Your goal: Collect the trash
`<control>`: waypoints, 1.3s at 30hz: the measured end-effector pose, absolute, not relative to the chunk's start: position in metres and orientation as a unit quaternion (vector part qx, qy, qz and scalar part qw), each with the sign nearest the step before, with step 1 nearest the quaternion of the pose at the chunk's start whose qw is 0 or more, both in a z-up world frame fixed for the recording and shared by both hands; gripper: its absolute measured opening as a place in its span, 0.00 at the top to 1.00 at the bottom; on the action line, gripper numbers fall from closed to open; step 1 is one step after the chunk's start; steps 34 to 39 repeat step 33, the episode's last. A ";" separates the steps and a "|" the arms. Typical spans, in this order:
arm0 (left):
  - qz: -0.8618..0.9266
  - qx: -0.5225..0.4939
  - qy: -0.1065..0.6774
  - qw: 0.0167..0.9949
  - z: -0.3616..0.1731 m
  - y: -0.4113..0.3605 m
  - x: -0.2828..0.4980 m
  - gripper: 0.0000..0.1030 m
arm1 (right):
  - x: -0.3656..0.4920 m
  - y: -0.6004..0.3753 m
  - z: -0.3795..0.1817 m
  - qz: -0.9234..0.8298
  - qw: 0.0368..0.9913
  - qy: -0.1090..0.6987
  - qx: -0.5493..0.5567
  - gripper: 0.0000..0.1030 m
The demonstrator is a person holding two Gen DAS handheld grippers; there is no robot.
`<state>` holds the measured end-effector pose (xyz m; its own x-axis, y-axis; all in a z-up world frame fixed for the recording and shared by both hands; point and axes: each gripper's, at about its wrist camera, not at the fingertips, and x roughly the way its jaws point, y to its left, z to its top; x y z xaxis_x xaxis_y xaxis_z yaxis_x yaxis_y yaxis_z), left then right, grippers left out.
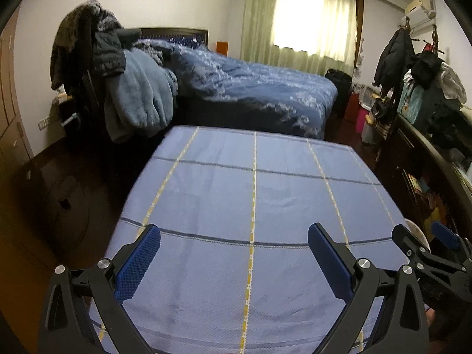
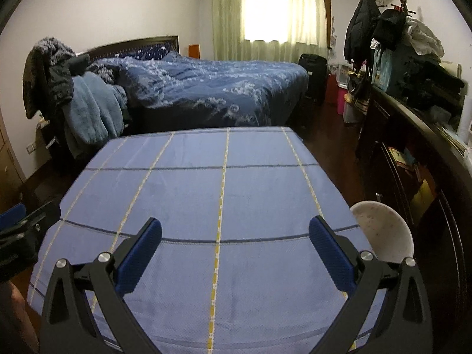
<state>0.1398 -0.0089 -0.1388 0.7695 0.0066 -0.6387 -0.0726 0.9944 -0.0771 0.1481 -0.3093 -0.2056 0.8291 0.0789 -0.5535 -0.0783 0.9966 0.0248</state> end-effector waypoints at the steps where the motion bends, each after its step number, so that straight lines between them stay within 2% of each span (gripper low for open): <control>1: 0.022 -0.048 0.347 0.936 -0.144 -0.009 0.144 0.03 | 0.150 -0.309 -0.208 0.041 0.956 0.291 0.000 0.03; 14: 0.004 -0.068 0.399 0.915 -0.187 -0.015 0.181 0.03 | 0.187 -0.302 -0.235 0.040 0.943 0.331 -0.011 0.03; 27: 0.034 -0.010 0.350 0.936 -0.171 -0.020 0.166 0.03 | 0.179 -0.296 -0.234 0.046 0.945 0.323 -0.019 0.03; 33: 0.017 -0.023 0.324 0.946 -0.148 -0.020 0.146 0.03 | 0.164 -0.302 -0.220 0.042 0.952 0.304 -0.014 0.03; 39: 0.017 -0.023 0.324 0.946 -0.148 -0.020 0.146 0.03 | 0.164 -0.302 -0.220 0.042 0.952 0.304 -0.014 0.03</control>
